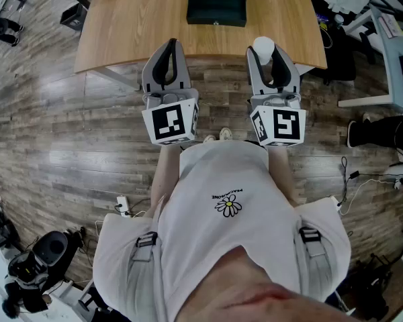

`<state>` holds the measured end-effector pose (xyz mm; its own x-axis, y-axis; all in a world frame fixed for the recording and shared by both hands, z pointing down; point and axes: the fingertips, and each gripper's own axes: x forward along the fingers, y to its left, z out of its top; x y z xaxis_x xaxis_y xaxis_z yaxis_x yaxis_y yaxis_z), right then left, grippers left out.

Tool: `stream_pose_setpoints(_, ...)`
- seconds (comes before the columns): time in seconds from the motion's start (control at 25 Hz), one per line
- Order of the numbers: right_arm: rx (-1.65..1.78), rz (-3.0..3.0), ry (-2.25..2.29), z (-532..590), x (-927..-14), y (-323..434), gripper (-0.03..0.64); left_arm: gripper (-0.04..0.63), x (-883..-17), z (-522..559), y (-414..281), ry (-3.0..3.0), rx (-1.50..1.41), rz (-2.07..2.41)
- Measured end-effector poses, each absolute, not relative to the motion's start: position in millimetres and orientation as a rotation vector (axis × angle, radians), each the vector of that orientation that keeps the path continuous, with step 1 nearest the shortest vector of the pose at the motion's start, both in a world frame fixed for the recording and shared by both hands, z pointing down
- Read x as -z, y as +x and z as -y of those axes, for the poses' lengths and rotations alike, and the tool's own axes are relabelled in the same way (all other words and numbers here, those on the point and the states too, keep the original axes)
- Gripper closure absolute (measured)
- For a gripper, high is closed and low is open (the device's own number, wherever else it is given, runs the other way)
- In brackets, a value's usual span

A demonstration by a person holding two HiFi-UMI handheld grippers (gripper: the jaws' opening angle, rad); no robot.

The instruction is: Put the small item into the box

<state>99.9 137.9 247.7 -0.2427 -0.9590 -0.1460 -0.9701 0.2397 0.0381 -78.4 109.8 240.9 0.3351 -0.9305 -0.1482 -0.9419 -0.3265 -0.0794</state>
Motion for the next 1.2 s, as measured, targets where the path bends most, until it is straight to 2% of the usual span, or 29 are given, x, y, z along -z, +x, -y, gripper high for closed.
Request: stream_pose_setpoints(1.2,-0.02,-2.483,-1.728,-102,-287,122,0.435,0.581,-264,-84,-71,-2.373,-0.055,-1.831)
